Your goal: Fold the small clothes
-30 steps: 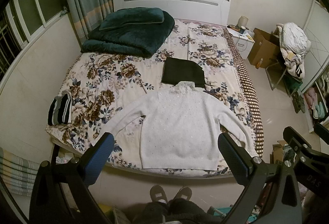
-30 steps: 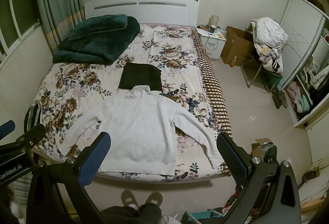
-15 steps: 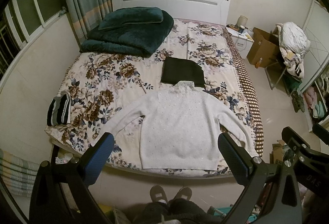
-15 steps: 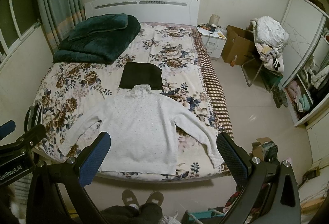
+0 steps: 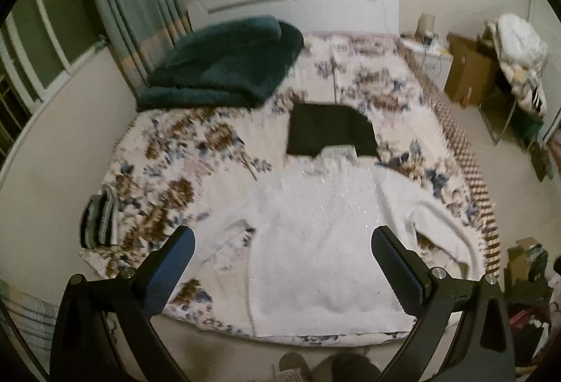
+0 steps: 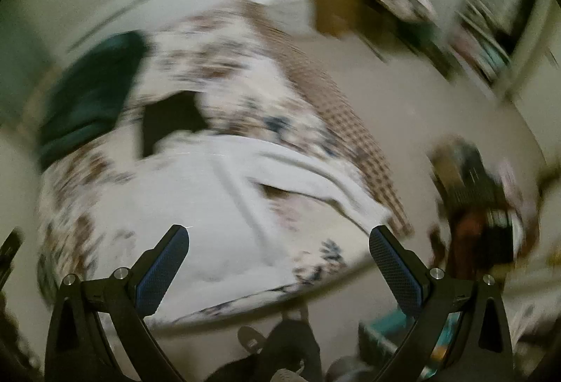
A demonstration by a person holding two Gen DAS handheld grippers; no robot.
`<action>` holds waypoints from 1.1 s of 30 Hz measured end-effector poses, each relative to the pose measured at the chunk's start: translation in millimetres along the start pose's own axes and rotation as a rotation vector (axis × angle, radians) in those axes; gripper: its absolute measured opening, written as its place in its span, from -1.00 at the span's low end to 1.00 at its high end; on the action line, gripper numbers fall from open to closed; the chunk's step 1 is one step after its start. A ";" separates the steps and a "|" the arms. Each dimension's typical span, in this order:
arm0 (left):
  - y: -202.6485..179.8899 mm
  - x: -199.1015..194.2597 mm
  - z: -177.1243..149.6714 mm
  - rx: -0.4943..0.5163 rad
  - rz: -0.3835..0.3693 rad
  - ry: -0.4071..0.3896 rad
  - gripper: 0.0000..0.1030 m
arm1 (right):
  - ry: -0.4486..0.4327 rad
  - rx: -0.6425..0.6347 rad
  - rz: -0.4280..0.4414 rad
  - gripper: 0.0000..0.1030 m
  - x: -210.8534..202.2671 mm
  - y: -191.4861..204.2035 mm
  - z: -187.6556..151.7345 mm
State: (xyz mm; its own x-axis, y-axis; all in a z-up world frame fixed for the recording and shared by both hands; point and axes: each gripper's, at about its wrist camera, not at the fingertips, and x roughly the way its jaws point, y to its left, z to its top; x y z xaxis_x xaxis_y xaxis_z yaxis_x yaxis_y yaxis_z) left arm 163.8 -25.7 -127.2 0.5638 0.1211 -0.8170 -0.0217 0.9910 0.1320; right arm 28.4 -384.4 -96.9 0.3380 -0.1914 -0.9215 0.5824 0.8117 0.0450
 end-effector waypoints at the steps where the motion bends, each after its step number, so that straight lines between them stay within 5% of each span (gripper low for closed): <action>1: -9.9 12.9 -6.1 0.006 0.008 0.018 1.00 | 0.035 0.056 -0.025 1.00 30.0 -22.4 3.3; 10: -111.1 180.1 -46.4 0.068 0.129 0.225 1.00 | 0.306 0.303 -0.082 1.00 298.8 -180.4 22.0; 19: -171.9 308.7 -89.2 0.087 0.157 0.372 1.00 | 0.443 0.506 -0.098 0.82 488.0 -273.3 -2.1; 20: -174.9 314.9 -91.1 0.089 0.155 0.378 1.00 | 0.443 0.520 -0.083 0.78 499.7 -277.6 -3.8; 22: -185.1 334.2 -99.6 0.101 0.153 0.397 1.00 | 0.436 0.540 -0.020 0.29 518.3 -281.6 -8.6; 23: -188.8 339.0 -100.8 0.106 0.151 0.400 1.00 | 0.417 0.527 -0.038 0.24 523.0 -279.4 -9.5; 24: -192.6 344.0 -103.3 0.114 0.146 0.401 1.00 | 0.367 0.508 -0.038 -0.11 520.1 -278.4 -9.4; 25: -197.3 348.1 -105.0 0.125 0.142 0.402 1.00 | 0.340 0.482 -0.041 -0.80 517.4 -276.8 -8.6; 30: -213.9 355.4 -111.1 0.174 0.111 0.393 1.00 | 0.192 0.476 -0.124 -0.87 490.2 -296.6 9.7; 33: -220.1 357.3 -116.0 0.193 0.098 0.395 1.00 | 0.239 0.486 -0.107 -0.77 504.4 -316.4 16.0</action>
State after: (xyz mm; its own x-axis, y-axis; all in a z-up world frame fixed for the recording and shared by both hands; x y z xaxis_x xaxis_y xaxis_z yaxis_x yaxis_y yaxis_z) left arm 274.3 -193.9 -513.3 0.2077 0.2631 -0.9421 0.1162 0.9497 0.2908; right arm 26.5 -746.7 -569.8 0.1139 -0.0821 -0.9901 0.8978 0.4353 0.0671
